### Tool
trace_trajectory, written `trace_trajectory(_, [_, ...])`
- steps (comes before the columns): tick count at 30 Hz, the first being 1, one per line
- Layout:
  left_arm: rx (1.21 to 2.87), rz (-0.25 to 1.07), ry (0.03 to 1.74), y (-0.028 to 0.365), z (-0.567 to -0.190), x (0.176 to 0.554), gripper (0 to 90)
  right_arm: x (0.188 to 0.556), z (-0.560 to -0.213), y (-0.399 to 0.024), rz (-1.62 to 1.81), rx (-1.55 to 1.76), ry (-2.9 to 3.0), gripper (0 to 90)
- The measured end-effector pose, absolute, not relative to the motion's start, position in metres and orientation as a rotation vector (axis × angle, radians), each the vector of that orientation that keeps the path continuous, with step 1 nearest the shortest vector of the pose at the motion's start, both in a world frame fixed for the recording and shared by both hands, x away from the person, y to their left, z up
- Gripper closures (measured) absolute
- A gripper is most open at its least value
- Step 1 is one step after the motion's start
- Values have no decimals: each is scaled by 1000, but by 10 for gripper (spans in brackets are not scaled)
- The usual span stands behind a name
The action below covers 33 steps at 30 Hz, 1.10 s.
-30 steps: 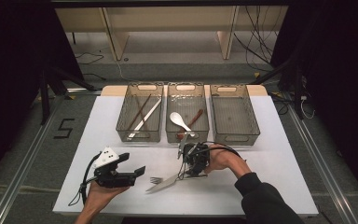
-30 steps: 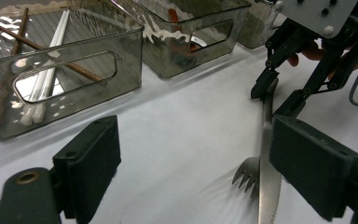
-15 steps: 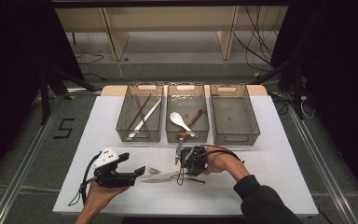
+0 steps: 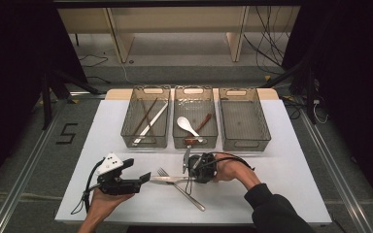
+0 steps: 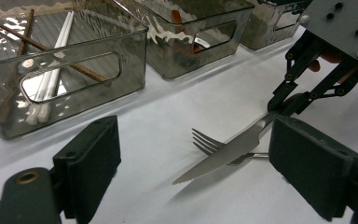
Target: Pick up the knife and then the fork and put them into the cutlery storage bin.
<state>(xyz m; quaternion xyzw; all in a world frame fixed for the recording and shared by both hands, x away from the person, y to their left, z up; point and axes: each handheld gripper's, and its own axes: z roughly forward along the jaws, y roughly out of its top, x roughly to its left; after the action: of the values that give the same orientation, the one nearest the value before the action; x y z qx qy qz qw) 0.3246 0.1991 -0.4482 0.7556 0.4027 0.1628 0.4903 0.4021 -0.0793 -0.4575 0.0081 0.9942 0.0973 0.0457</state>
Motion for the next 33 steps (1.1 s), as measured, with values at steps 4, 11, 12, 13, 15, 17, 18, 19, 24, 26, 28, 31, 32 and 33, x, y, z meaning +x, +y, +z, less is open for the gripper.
trace_trajectory(4, [1836,397,980,200,-448,325,163,401,-457,-81,316,40,3033,801])
trace_trajectory(11, [1823,402,988,201,-448,325,163,400,-457,-82,341,51,3036,802])
trace_trajectory(12, [1821,403,990,201,-448,325,163,400,-457,-82,352,64,3037,802])
trace_trajectory(13, [1820,405,991,202,-447,325,163,400,-457,-81,359,72,3042,803])
trace_trajectory(15, [1819,406,992,202,-447,325,162,400,-456,-81,358,81,3043,803])
trace_trajectory(17, [1818,405,994,202,-447,325,163,400,-456,-81,362,82,3039,803])
trace_trajectory(18, [1818,405,994,202,-447,325,162,400,-455,-81,363,89,3043,804])
trace_trajectory(19, [1819,403,993,203,-447,325,162,401,-455,-81,376,81,3034,804])
trace_trajectory(24, [1805,406,1000,203,-447,325,162,402,-454,-82,386,101,3041,804])
trace_trajectory(26, [1804,405,1002,204,-447,325,162,401,-454,-83,396,125,3041,804])
trace_trajectory(28, [1805,408,1001,204,-447,325,162,401,-454,-84,412,140,3038,804])
trace_trajectory(31, [1798,407,1005,204,-447,325,163,402,-453,-85,424,157,3043,805])
trace_trajectory(32, [1794,408,1006,205,-447,325,163,402,-454,-85,430,156,3039,805])
trace_trajectory(33, [1794,407,1007,205,-446,325,162,401,-453,-85,437,172,3032,805])
